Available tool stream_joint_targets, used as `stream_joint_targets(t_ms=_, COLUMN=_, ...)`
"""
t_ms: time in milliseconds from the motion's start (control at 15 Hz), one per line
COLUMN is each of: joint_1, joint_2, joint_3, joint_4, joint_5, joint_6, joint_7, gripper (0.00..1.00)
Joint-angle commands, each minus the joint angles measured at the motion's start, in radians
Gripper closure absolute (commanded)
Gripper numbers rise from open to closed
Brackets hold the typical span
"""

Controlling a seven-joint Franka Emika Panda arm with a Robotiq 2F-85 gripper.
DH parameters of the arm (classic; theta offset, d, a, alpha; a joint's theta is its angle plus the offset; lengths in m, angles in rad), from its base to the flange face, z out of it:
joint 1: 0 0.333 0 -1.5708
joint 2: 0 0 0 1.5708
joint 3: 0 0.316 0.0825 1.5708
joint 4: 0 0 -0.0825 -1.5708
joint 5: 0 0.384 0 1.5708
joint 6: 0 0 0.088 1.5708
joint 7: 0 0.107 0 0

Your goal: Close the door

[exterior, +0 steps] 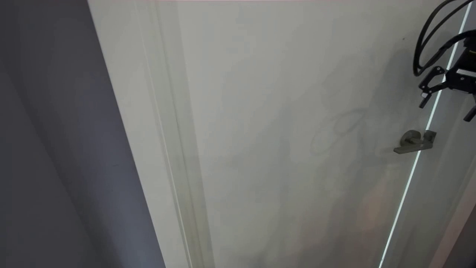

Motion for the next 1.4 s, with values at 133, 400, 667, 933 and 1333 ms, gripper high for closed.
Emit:
stream_joint_targets(t_ms=133, joint_1=-0.029, joint_2=-0.113, joint_3=-0.01, joint_4=-0.019, joint_5=-0.03, joint_6=-0.077, joint_7=-0.09, gripper=0.0)
stream_joint_targets(t_ms=400, joint_1=-0.04, joint_2=-0.16, joint_3=-0.012, joint_4=-0.024, joint_5=-0.054, joint_6=-0.11, joint_7=-0.125, gripper=0.0)
stream_joint_targets(t_ms=667, joint_1=-0.044, joint_2=-0.201, joint_3=-0.006, joint_4=-0.03, joint_5=-0.07, joint_6=-0.122, joint_7=-0.14, gripper=0.0)
stream_joint_targets(t_ms=933, joint_1=-0.044, joint_2=-0.237, joint_3=0.004, joint_4=-0.046, joint_5=-0.087, joint_6=-0.128, joint_7=-0.139, gripper=0.0)
stream_joint_targets(t_ms=1333, joint_1=-0.033, joint_2=-0.211, joint_3=-0.001, joint_4=-0.032, joint_5=-0.071, joint_6=-0.117, joint_7=-0.127, gripper=0.0)
